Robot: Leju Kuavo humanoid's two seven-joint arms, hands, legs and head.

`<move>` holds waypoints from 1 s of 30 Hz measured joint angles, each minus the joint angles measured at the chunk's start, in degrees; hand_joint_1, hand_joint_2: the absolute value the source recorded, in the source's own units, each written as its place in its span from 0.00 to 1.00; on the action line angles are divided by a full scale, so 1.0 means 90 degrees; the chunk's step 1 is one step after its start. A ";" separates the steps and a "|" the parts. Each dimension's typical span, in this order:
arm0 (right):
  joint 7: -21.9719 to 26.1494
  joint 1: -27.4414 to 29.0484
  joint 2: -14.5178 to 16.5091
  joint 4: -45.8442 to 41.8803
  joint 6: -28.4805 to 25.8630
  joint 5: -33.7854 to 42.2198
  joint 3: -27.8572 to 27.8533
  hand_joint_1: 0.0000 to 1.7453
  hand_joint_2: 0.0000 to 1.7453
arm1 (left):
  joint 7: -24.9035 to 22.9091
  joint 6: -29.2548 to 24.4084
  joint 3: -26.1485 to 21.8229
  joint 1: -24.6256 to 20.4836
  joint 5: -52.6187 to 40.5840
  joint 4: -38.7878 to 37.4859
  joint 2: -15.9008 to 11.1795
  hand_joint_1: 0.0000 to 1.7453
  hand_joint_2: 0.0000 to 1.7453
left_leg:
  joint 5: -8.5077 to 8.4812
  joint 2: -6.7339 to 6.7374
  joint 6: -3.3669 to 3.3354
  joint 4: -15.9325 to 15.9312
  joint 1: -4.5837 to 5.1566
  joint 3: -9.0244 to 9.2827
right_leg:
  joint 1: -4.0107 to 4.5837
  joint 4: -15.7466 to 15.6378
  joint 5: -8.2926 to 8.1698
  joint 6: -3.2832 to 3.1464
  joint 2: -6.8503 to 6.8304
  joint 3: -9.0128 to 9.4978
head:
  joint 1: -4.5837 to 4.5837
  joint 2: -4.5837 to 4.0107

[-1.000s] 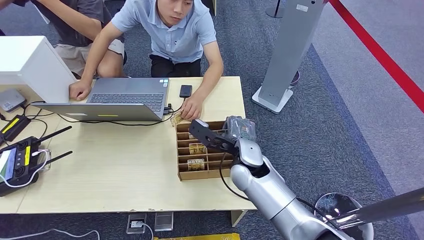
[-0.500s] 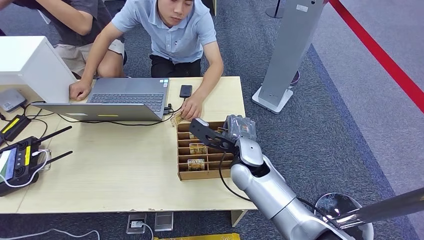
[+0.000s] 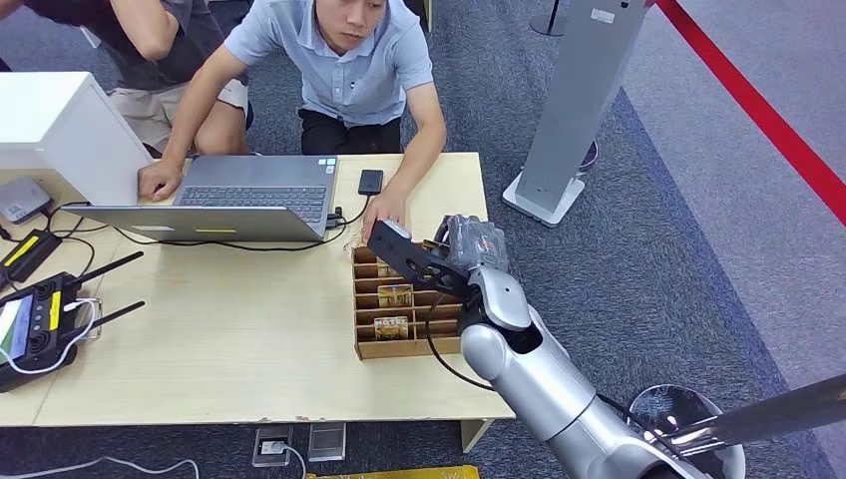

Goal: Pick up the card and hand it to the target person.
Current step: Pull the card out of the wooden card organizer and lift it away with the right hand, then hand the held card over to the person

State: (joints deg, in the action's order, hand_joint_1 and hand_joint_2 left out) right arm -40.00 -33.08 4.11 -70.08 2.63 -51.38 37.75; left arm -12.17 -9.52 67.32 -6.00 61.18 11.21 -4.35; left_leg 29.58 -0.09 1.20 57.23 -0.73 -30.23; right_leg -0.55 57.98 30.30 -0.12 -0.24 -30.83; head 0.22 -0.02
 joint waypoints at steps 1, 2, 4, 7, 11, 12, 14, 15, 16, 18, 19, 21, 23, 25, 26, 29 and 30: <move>0.0001 -0.0006 -0.0018 -0.0110 -0.0028 0.0027 0.0006 0.95 1.00 | 0.0001 0.0005 0.0000 0.0000 0.0000 0.0000 0.0000 0.00 1.00 | 0.0000 0.0000 0.0000 0.0000 0.0000 0.0000 | 0.0000 0.0000 0.0000 0.0000 0.0000 0.0000 | 0.0001 0.0000; 0.0001 -0.0018 -0.0036 -0.0203 -0.0044 0.0042 0.0012 0.95 1.00 | 0.0001 0.0015 0.0000 0.0000 -0.0001 0.0000 0.0000 0.00 1.00 | 0.0000 0.0000 0.0000 0.0000 0.0000 0.0000 | 0.0000 0.0000 0.0000 0.0000 0.0000 0.0000 | 0.0001 0.0000; 0.0002 -0.0069 -0.0066 -0.0329 -0.0047 0.0072 0.0024 0.95 1.00 | 0.0004 0.0033 0.0001 0.0000 -0.0007 0.0000 0.0000 0.00 1.00 | 0.0000 0.0000 0.0000 0.0000 0.0000 -0.0001 | 0.0000 0.0000 0.0000 0.0000 0.0000 0.0001 | 0.0002 0.0000; 0.0008 -0.0280 -0.0104 -0.0368 -0.0131 0.0290 0.0081 0.95 1.00 | 0.0021 0.0053 0.0008 -0.0002 -0.0049 0.0000 0.0000 0.00 1.00 | 0.0000 0.0000 0.0000 0.0000 0.0000 -0.0002 | 0.0000 0.0001 -0.0001 0.0000 0.0000 0.0001 | 0.0004 0.0000; 0.0274 -0.0885 -0.0115 0.0003 -0.0412 0.0870 0.0301 0.95 1.00 | 0.0067 0.0106 0.0042 -0.0013 -0.0121 0.0000 0.0001 0.00 1.00 | -0.0001 -0.0001 0.0000 0.0000 0.0000 -0.0004 | 0.0000 0.0001 -0.0001 0.0001 -0.0001 0.0002 | 0.0001 0.0000; 0.0452 -0.1059 -0.0098 0.0205 -0.0487 0.1050 0.0361 0.95 1.00 | 0.0084 0.0127 0.0051 -0.0017 -0.0143 0.0000 0.0002 0.00 1.00 | -0.0001 -0.0001 -0.0001 0.0000 0.0000 -0.0005 | 0.0000 0.0002 -0.0001 0.0001 -0.0001 0.0002 | 0.0000 0.0000; 0.0898 -0.1395 -0.0023 0.0695 -0.0615 0.1409 0.0479 0.95 1.00 | 0.0120 0.0166 0.0073 -0.0024 -0.0183 0.0000 0.0002 0.00 1.00 | -0.0002 -0.0003 -0.0002 0.0000 0.0000 -0.0007 | 0.0000 0.0003 -0.0001 0.0001 -0.0002 0.0002 | 0.0000 0.0000; 0.1137 -0.1555 0.0029 0.0976 -0.0657 0.1579 0.0535 0.95 1.00 | 0.0145 0.0181 0.0089 -0.0028 -0.0196 0.0000 0.0002 0.00 1.00 | -0.0002 -0.0003 -0.0002 0.0000 0.0000 -0.0007 | 0.0000 0.0004 -0.0001 0.0001 -0.0003 0.0002 | -0.0001 0.0000; 0.1371 -0.1715 0.0085 0.1273 -0.0683 0.1734 0.0592 0.95 1.00 | 0.0176 0.0191 0.0106 -0.0031 -0.0203 0.0000 0.0002 0.00 1.00 | -0.0003 -0.0004 -0.0002 0.0000 0.0000 -0.0008 | 0.0000 0.0004 -0.0001 0.0001 -0.0005 0.0001 | -0.0003 0.0000; 0.1788 -0.2007 0.0188 0.1873 -0.0698 0.2006 0.0684 0.95 1.00 | 0.0262 0.0201 0.0135 -0.0033 -0.0197 0.0000 0.0001 0.00 1.00 | -0.0003 -0.0005 -0.0002 0.0000 0.0000 -0.0009 | 0.0000 0.0004 -0.0001 0.0001 -0.0008 0.0001 | -0.0002 0.0000; 0.1948 -0.2132 0.0234 0.2153 -0.0702 0.2099 0.0724 0.95 1.00 | 0.0312 0.0202 0.0146 -0.0033 -0.0182 0.0000 0.0001 0.00 1.00 | -0.0003 -0.0005 -0.0002 0.0000 0.0000 -0.0009 | 0.0000 0.0004 -0.0001 0.0001 -0.0009 0.0001 | -0.0001 0.0000; 0.2167 -0.2337 0.0310 0.2656 -0.0740 0.2192 0.0804 0.95 1.00 | 0.0406 0.0196 0.0165 -0.0033 -0.0144 0.0000 -0.0001 0.00 1.00 | -0.0003 -0.0005 -0.0002 0.0000 0.0000 -0.0010 | 0.0000 0.0004 -0.0001 0.0001 -0.0009 0.0001 | 0.0002 0.0000; 0.2306 -0.2490 0.0371 0.3088 -0.0816 0.2206 0.0878 0.95 1.00 | 0.0469 0.0192 0.0186 -0.0032 -0.0119 0.0000 -0.0004 0.00 1.00 | -0.0003 -0.0005 -0.0002 0.0000 0.0000 -0.0011 | 0.0000 0.0003 -0.0001 0.0001 -0.0009 0.0000 | 0.0006 0.0000; 0.2394 -0.2606 0.0420 0.3435 -0.0909 0.2149 0.0951 0.95 1.00 | 0.0487 0.0192 0.0205 -0.0030 -0.0111 0.0000 -0.0010 0.00 1.00 | -0.0003 -0.0005 -0.0002 0.0000 0.0000 -0.0011 | 0.0000 0.0002 -0.0001 0.0001 -0.0008 0.0000 | 0.0009 0.0000; 0.2423 -0.2653 0.0442 0.3571 -0.0953 0.2105 0.0993 0.95 1.00 | 0.0479 0.0195 0.0211 -0.0030 -0.0111 0.0000 -0.0013 0.00 1.00 | -0.0003 -0.0005 -0.0002 0.0000 0.0000 -0.0011 | 0.0000 0.0002 -0.0001 0.0001 -0.0008 -0.0001 | 0.0010 0.0000; 0.2470 -0.2759 0.0500 0.3867 -0.1045 0.1982 0.1113 0.95 1.00 | 0.0421 0.0203 0.0216 -0.0029 -0.0112 -0.0001 -0.0021 0.00 1.00 | -0.0003 -0.0005 -0.0002 0.0000 0.0000 -0.0010 | 0.0000 0.0002 -0.0001 0.0001 -0.0008 -0.0002 | 0.0005 0.0000; 0.2475 -0.2799 0.0523 0.3970 -0.1062 0.1956 0.1157 0.95 1.00 | 0.0396 0.0206 0.0220 -0.0030 -0.0112 -0.0001 -0.0024 0.00 1.00 | -0.0003 -0.0004 -0.0002 0.0000 0.0000 -0.0010 | 0.0000 0.0002 -0.0001 0.0001 -0.0008 -0.0002 | 0.0004 0.0000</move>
State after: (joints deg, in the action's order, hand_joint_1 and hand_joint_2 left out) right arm -17.73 -58.28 8.83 -34.35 -6.92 -33.78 48.16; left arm -8.61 -7.67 69.30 -6.27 60.17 11.21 -4.56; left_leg 29.55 -0.13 1.18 57.23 -0.73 -30.32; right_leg -0.56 58.00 30.29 -0.11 -0.31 -30.85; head 0.26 -0.02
